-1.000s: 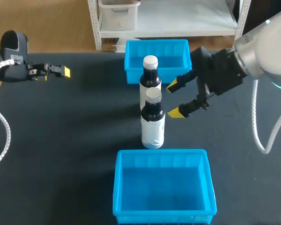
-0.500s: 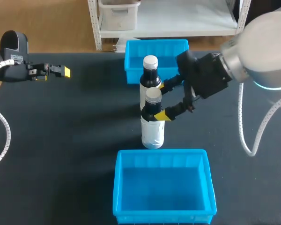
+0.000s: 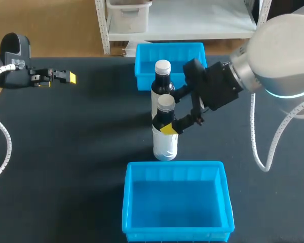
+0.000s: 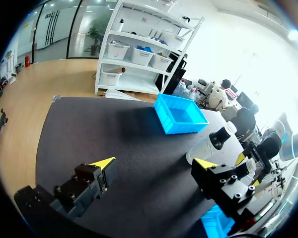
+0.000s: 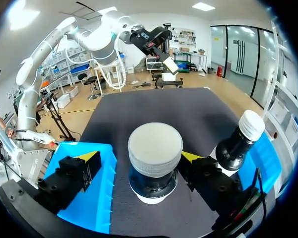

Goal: Pick up the bottle, and place it in the far bin if it is heavy, or in the near bin if it is light.

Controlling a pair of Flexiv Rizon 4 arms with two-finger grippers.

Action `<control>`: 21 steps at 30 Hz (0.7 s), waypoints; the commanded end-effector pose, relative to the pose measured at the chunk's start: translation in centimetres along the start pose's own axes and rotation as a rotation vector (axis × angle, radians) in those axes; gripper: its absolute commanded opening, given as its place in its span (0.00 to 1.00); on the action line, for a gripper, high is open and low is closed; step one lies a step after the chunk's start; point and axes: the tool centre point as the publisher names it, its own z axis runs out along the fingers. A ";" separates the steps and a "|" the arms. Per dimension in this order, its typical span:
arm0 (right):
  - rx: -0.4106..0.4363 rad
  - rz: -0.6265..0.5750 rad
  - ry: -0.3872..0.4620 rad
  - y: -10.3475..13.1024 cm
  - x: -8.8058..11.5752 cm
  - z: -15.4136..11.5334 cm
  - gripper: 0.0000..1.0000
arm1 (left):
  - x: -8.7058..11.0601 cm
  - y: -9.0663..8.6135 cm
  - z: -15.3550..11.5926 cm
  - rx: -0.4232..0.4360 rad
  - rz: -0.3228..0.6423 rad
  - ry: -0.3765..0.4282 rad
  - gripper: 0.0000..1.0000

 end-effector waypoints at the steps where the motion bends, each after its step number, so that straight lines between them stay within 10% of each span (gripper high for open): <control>1: -0.004 0.001 -0.003 -0.1 0.2 0.1 1.00 | 0.0 0.0 0.0 0.000 0.000 0.000 1.00; 9: -0.007 0.012 -0.007 -0.2 0.5 0.4 0.50 | 0.0 0.0 0.0 0.000 0.000 0.000 1.00; 21: -0.001 0.019 -0.010 -0.7 0.7 0.6 0.40 | 0.0 0.0 0.0 0.000 0.000 0.000 1.00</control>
